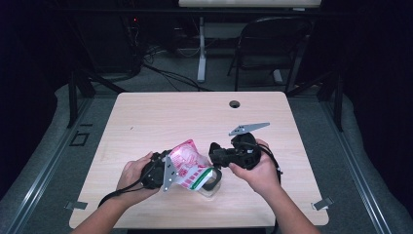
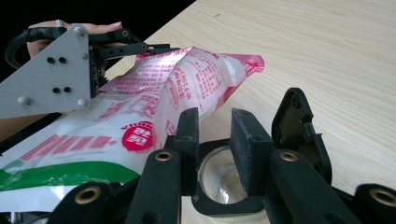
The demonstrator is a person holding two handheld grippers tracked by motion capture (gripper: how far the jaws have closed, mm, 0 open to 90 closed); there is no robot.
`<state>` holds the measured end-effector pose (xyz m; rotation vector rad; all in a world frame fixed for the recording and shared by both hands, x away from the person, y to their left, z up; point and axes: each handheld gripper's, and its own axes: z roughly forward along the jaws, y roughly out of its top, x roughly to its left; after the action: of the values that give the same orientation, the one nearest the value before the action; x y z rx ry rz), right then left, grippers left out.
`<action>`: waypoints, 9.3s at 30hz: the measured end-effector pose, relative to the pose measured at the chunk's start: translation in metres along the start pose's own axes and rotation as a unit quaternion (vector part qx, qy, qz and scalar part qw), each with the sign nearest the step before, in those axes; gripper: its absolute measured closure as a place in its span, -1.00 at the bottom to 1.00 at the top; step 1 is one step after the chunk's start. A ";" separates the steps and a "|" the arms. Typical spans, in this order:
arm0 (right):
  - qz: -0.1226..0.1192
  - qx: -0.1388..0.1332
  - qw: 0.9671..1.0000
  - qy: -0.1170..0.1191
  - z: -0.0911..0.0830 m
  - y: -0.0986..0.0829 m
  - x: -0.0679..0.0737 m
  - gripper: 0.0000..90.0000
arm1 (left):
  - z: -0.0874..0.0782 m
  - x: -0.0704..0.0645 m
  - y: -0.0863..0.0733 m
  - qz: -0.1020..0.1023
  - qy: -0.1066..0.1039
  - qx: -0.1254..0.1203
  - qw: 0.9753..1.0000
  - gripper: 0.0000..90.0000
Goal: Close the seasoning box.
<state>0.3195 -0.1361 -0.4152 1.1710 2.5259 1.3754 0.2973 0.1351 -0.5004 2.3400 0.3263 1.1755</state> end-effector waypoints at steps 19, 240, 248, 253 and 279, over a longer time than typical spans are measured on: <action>0.000 0.067 0.998 0.005 0.003 0.029 0.011 0.64 | 0.004 -0.007 0.002 0.035 0.006 0.012 0.999 0.41; -0.140 -0.019 0.989 -0.036 0.025 -0.064 0.017 1.00 | -0.001 -0.008 0.036 0.281 0.123 0.092 0.947 0.51; -0.135 -0.019 0.990 -0.032 0.024 -0.065 0.014 1.00 | -0.001 -0.009 0.039 0.290 0.120 0.094 0.945 0.51; -0.133 -0.018 0.990 -0.032 0.025 -0.065 0.014 1.00 | -0.002 -0.008 0.040 0.297 0.115 0.097 0.943 0.51; -0.121 -0.018 0.992 -0.029 0.026 -0.067 0.009 1.00 | -0.004 -0.008 0.044 0.324 0.127 0.097 0.932 0.53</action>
<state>0.2827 -0.1341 -0.4769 0.8523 2.4913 1.3011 0.2888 0.0952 -0.4804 2.5533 -0.2937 1.8301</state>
